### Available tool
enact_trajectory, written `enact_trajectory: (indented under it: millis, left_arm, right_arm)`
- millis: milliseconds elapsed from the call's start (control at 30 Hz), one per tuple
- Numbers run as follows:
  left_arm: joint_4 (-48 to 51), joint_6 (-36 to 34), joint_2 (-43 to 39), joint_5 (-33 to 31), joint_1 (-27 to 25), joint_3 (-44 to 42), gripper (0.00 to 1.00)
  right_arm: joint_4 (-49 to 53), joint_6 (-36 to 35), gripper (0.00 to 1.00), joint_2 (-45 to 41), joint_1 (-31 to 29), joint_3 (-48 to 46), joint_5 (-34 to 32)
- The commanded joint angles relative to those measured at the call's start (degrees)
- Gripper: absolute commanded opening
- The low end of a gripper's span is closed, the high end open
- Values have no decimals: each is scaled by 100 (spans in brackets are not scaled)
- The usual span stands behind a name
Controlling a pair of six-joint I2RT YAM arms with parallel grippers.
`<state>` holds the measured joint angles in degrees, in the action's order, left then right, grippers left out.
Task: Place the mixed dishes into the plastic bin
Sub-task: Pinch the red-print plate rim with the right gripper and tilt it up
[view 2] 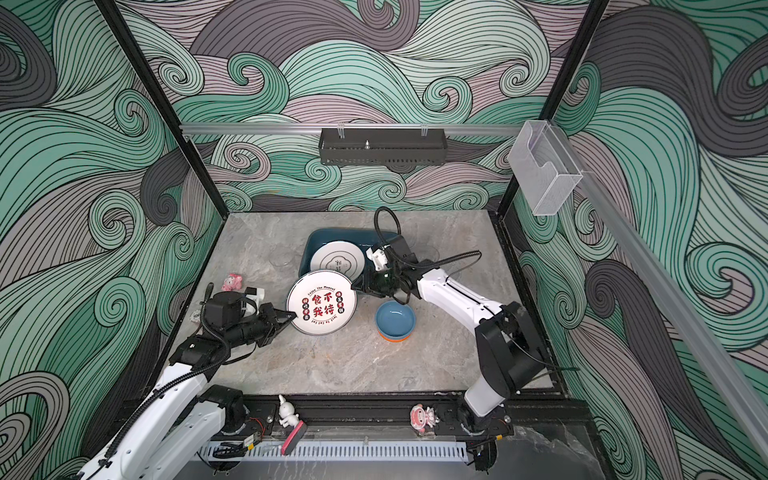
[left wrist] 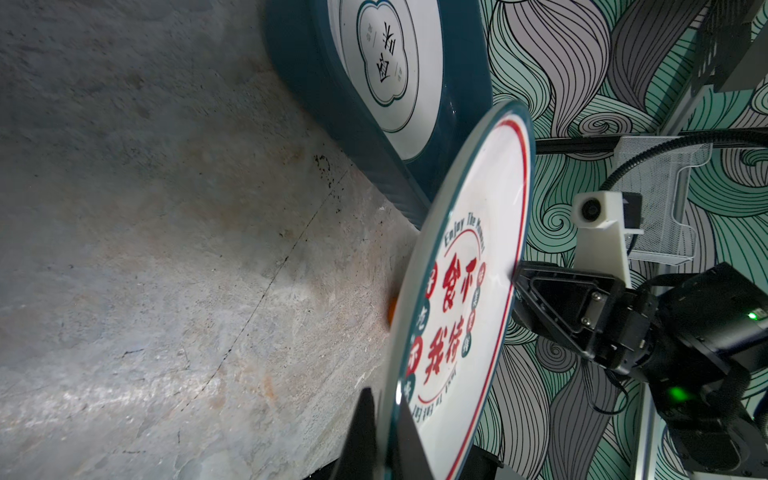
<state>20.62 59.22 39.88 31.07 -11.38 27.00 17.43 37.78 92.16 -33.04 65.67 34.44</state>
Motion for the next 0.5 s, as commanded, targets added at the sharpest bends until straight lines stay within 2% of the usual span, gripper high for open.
enact_trajectory:
  millis: [0,167,467]
  left_arm:
    - [-370,80,-86,204,0,296,0]
    - [-412,116,-90,209,-5,257,0]
    - [-340,147,-88,180,-5,244,1]
  right_arm:
    - [-165,36,34,81,-63,116,201]
    - [-213,45,27,106,-115,122,238]
    - [-253,11,9,28,-123,95,203]
